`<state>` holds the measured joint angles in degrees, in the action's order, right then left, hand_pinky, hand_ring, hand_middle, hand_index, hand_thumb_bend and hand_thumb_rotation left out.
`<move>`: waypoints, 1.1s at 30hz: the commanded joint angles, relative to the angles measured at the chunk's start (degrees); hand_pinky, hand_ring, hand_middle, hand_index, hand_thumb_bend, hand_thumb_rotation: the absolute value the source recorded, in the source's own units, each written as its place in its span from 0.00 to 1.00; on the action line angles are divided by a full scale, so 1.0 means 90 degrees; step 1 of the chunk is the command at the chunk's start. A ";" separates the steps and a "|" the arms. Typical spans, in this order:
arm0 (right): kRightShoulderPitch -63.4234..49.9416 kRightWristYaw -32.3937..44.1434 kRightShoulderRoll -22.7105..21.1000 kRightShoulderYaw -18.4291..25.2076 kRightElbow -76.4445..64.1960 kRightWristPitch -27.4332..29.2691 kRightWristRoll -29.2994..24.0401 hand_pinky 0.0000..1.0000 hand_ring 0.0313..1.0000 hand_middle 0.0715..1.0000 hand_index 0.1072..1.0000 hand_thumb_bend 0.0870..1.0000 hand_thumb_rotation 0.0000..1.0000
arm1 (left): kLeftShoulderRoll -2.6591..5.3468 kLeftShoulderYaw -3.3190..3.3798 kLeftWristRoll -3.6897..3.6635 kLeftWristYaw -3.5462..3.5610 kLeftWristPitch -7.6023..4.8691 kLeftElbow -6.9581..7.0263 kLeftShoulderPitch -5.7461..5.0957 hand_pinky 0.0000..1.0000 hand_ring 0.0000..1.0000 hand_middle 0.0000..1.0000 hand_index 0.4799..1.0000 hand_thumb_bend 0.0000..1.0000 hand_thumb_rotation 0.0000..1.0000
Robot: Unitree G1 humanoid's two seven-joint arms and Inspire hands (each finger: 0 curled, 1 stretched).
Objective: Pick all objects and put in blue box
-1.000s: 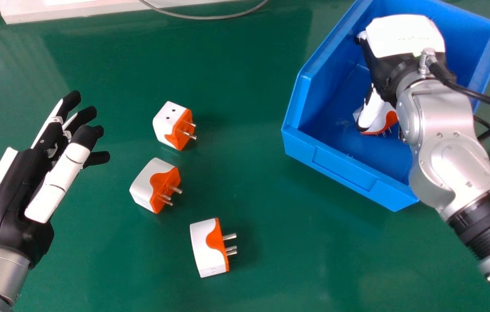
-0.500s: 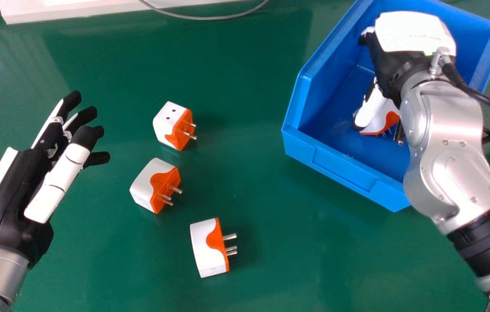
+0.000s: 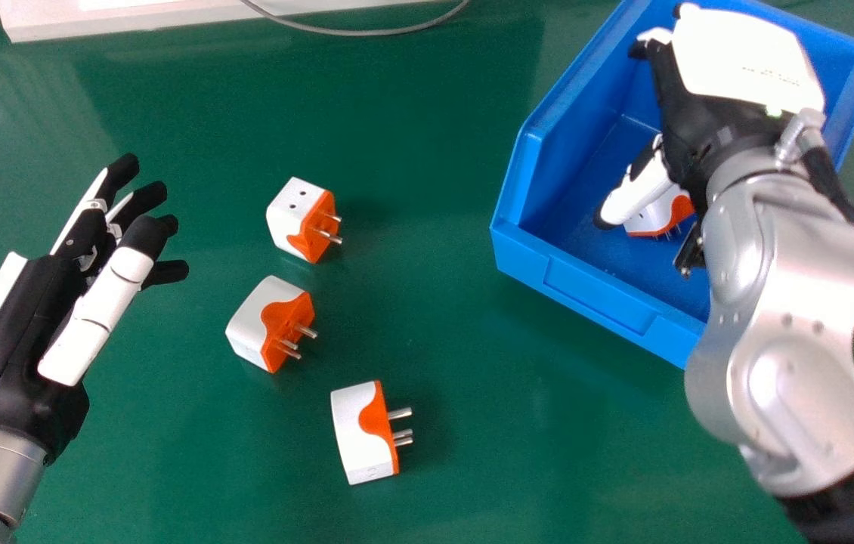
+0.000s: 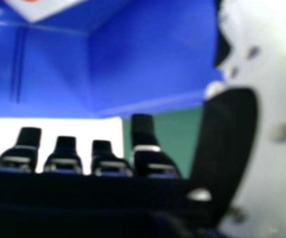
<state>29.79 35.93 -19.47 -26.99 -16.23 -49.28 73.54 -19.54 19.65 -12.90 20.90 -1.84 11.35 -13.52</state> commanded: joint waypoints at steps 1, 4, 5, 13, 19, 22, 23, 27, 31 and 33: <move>-0.0192 0.0148 0.0089 0.0052 -0.0570 0.0091 0.0489 0.84 0.93 0.98 0.72 0.74 0.00 | -0.0090 0.0086 -0.0009 -0.0028 -0.0076 0.0138 -0.0007 0.78 0.89 0.93 0.93 0.77 0.77; -0.0525 0.0404 0.0314 0.0054 -0.1173 0.0281 0.0990 0.82 0.92 0.96 0.71 0.75 0.00 | -0.0073 0.0071 -0.0010 -0.0055 -0.0028 0.0213 -0.0022 0.78 0.89 0.93 0.93 0.76 0.77; -0.0670 0.0489 0.0414 0.0038 -0.1459 0.0403 0.1177 0.82 0.92 0.96 0.71 0.75 0.00 | -0.0070 0.0069 -0.0011 -0.0058 -0.0027 0.0207 -0.0020 0.78 0.89 0.93 0.93 0.76 0.77; -0.1713 0.0652 0.1091 0.0303 -0.3178 0.1683 0.1441 0.79 0.89 0.95 0.77 0.78 0.00 | -0.0058 0.0045 -0.0007 -0.0151 0.0176 0.0382 -0.0040 0.79 0.89 0.93 0.94 0.76 0.77; -0.2815 0.0697 0.1675 0.0222 -0.4103 0.2481 0.1095 0.83 0.90 0.96 0.81 0.79 0.00 | -0.0023 -0.0004 0.0007 -0.0217 0.0273 0.0513 -0.0052 0.79 0.90 0.93 0.94 0.76 0.77; -0.3607 0.0487 0.1770 0.0007 -0.4386 0.2981 0.0899 0.84 0.91 0.96 0.82 0.79 0.00 | -0.0010 -0.0029 0.0016 -0.0264 0.0347 0.0608 -0.0064 0.80 0.90 0.94 0.94 0.76 0.77; -0.3859 0.0370 0.1745 -0.0029 -0.4433 0.3156 0.0779 0.84 0.91 0.96 0.82 0.79 0.00 | -0.0012 -0.0042 0.0054 -0.0294 0.0358 0.0642 -0.0069 0.80 0.90 0.94 0.94 0.76 0.77; -0.4455 -0.0186 0.1469 0.0155 -0.4245 0.3852 0.0213 0.86 0.91 0.97 0.83 0.77 0.00 | -0.0039 -0.0092 0.0312 -0.0402 0.0298 0.0702 -0.0092 0.80 0.90 0.93 0.93 0.76 0.77; -0.4682 -0.0868 0.0887 0.0503 -0.3807 0.4695 -0.0464 0.87 0.92 0.97 0.84 0.72 0.02 | -0.0049 -0.0114 0.0521 -0.0459 0.0270 0.0750 -0.0102 0.80 0.89 0.92 0.91 0.74 0.77; -0.4729 -0.1249 0.0638 0.0644 -0.3530 0.5097 -0.0799 0.88 0.93 0.97 0.84 0.72 0.05 | -0.0054 -0.0118 0.0561 -0.0458 0.0274 0.0759 -0.0088 0.80 0.89 0.92 0.91 0.75 0.78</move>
<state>-12.68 27.67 -12.55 -22.25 -48.50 -5.98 68.24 -19.36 18.51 -8.37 17.19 1.57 16.62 -14.39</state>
